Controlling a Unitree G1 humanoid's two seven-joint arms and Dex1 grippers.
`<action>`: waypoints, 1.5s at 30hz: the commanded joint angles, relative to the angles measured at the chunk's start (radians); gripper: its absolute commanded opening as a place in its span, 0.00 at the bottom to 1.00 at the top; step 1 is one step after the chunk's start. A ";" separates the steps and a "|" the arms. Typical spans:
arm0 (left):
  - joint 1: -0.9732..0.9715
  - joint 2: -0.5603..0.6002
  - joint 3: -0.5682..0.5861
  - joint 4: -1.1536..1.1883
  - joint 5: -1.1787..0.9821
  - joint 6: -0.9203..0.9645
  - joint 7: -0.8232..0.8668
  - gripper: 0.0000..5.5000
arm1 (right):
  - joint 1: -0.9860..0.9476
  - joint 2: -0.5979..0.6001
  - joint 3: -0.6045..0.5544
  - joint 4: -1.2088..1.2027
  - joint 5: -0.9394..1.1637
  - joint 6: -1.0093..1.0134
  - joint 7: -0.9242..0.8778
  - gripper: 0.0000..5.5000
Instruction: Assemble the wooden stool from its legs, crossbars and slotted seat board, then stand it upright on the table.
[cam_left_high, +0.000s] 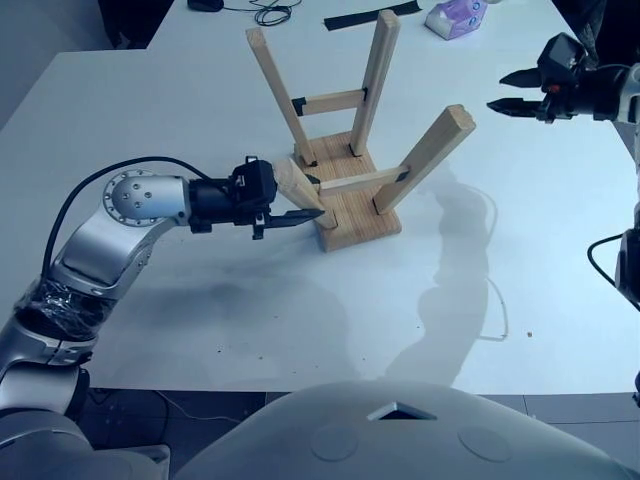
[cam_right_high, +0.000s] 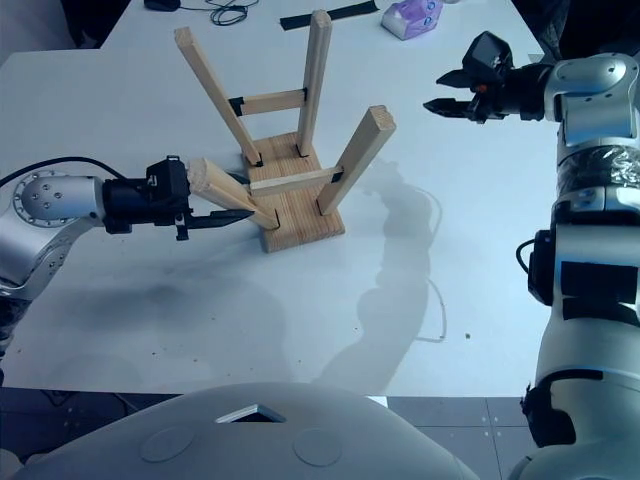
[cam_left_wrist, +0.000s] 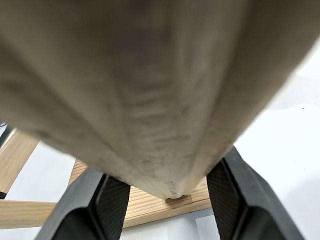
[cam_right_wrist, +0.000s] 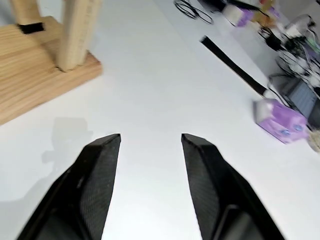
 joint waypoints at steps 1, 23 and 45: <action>0.126 0.107 -0.094 0.034 0.124 0.129 -0.143 0.37 | 0.060 -0.029 -0.026 -0.212 0.070 0.118 0.071 0.41; 0.276 0.128 -0.026 -0.052 0.064 0.082 -0.192 0.38 | -0.013 -0.064 -0.059 -0.781 0.373 0.600 0.216 0.41; 0.186 0.088 -0.079 -0.023 0.098 0.107 -0.167 0.38 | -0.101 0.291 0.333 -0.482 0.184 0.457 0.237 0.29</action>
